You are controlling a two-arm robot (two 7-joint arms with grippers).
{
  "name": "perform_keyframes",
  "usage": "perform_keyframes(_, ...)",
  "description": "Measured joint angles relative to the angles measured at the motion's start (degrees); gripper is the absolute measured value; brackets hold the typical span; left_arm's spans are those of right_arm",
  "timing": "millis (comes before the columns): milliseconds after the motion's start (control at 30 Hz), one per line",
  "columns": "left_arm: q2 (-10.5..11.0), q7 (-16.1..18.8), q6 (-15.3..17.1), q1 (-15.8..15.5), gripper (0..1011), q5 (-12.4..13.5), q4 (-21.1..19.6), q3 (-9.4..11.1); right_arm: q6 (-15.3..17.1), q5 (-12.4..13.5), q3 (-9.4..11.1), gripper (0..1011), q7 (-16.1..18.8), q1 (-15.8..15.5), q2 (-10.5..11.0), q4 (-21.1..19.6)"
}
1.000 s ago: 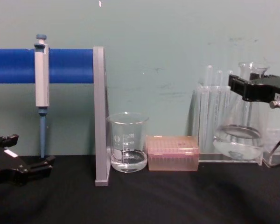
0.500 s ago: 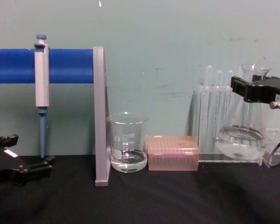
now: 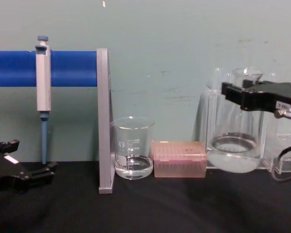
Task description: Grasp the erlenmeyer flask with one hand, shake it three times, then place it back.
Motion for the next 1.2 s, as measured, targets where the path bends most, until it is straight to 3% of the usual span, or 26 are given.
perform_keyframes(333, 0.0, 0.0, 0.0, 0.0, 1001, 0.0, 0.0, 0.0, 0.46, 3.52, -1.16, 451, 10.07, -0.74, 2.58, -1.93)
perform_keyframes(567, 0.0, 0.0, 0.0, 0.0, 1001, 0.0, 0.0, 0.0, -1.82, 6.84, -3.85, 451, 19.18, -0.27, 6.4, -2.65)
perform_keyframes(1200, 0.0, 0.0, 0.0, 0.0, 1001, 0.0, 0.0, 0.0, -4.95, 12.44, -8.31, 451, 30.76, 1.23, 11.89, -3.15)
